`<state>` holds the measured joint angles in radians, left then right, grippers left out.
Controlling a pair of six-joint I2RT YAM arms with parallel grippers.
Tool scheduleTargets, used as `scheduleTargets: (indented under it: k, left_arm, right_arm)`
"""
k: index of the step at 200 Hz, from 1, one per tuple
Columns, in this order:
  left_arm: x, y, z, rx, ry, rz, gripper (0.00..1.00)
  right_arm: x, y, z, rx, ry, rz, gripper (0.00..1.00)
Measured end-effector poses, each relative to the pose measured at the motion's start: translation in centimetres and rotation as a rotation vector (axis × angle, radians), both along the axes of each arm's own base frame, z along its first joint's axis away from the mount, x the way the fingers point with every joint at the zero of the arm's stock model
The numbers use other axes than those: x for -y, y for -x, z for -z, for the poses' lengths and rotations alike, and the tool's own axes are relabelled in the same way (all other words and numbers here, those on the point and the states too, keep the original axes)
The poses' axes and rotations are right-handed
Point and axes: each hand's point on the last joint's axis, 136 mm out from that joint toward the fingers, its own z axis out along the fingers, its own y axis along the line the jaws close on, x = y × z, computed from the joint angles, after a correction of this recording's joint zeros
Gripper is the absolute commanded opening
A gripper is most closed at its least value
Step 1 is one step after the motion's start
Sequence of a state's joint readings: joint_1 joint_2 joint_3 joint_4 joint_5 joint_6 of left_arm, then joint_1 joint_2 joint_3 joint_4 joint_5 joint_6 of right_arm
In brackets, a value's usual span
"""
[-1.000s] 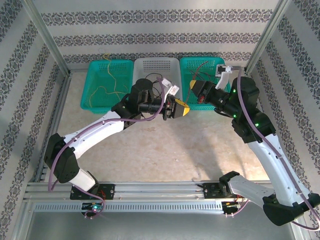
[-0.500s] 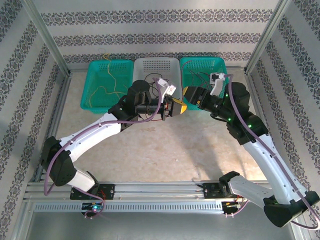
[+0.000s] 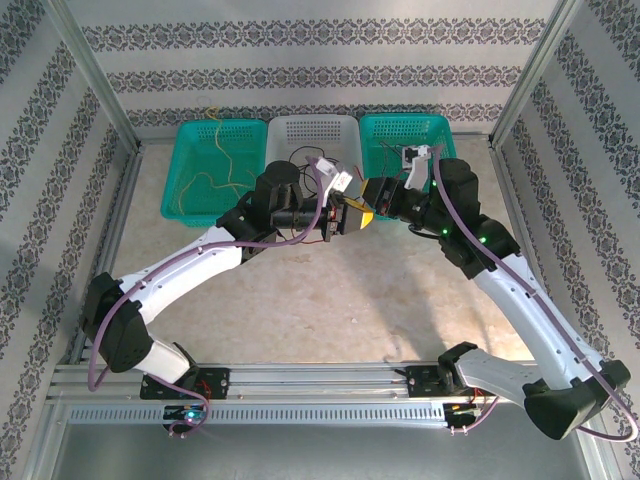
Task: Untangle the cables
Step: Place the cable in the container.
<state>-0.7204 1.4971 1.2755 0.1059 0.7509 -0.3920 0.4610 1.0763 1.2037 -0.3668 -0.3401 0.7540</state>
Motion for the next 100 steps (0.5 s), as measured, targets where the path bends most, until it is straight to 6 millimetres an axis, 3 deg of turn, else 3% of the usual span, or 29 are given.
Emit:
scheduleTargets:
  k: [17, 20, 27, 39, 53, 57, 100]
  left_arm:
    - [0.0, -0.1, 0.3, -0.004, -0.006, -0.007, 0.0]
    - [0.0, -0.1, 0.3, -0.004, -0.006, -0.009, 0.04]
    - [-0.1, -0.3, 0.3, -0.003, -0.008, -0.017, 0.21]
    - [-0.2, -0.5, 0.5, 0.0, -0.013, -0.032, 0.64]
    - [-0.4, -0.8, 1.1, -0.004, -0.026, -0.062, 0.87]
    - [-0.6, -1.0, 1.3, -0.005, -0.03, -0.074, 0.99]
    - [-3.0, -2.0, 2.6, 0.024, -0.089, -0.233, 0.99]
  right_arm:
    - [-0.1, 0.1, -0.5, 0.012, -0.002, -0.006, 0.0]
    - [-0.1, 0.1, -0.5, 0.015, 0.001, -0.007, 0.0]
    - [-0.1, 0.1, -0.5, 0.017, 0.002, -0.007, 0.0]
    - [0.0, 0.1, -0.6, 0.024, 0.008, -0.007, 0.0]
    - [0.3, 0.1, -1.1, 0.033, 0.019, 0.0, 0.0]
    - [0.5, 0.0, -1.3, 0.039, 0.025, 0.004, 0.0]
    - [5.3, -3.3, -6.0, 0.121, 0.087, 0.14, 0.0]
